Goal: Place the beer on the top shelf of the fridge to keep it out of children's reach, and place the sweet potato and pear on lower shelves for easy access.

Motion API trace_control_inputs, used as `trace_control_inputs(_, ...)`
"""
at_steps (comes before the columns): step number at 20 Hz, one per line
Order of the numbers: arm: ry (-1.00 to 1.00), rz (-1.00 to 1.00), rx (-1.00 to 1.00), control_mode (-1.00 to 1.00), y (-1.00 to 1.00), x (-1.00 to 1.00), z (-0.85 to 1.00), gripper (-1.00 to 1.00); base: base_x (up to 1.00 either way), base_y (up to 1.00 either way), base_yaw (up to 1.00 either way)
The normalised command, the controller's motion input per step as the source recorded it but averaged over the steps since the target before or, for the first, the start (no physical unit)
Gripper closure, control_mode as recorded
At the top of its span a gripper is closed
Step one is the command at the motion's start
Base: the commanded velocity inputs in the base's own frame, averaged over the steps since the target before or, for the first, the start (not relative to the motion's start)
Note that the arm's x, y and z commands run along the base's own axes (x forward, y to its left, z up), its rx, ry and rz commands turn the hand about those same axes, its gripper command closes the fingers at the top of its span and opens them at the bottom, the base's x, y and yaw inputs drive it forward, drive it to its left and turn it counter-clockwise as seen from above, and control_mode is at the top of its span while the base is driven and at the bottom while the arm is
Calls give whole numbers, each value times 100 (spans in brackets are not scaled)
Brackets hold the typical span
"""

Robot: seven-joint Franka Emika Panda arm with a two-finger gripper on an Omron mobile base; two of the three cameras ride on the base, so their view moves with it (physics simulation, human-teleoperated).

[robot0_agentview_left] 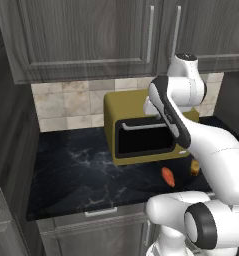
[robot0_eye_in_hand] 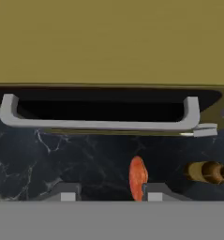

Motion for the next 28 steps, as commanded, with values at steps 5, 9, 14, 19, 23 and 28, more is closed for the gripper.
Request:
trace_control_inputs(5, 0, 0, 0, -100, -10, -26, -16, -100, 0, 0, 0)
trace_control_inputs(9, 0, -3, 0, -100, -39, -54, -39, -100, 0, 0, 0)
trace_control_inputs(14, 3, -10, 0, -100, -41, -57, -49, -100, 0, 0, 0)
trace_control_inputs(19, 7, -11, 0, -100, -24, -38, -53, -100, 0, 0, 0)
trace_control_inputs(23, 9, -9, -1, -100, -4, -35, -53, -100, 0, 0, 0)
trace_control_inputs(28, 0, -2, 0, -100, 0, -6, -52, -100, 0, 0, 0)
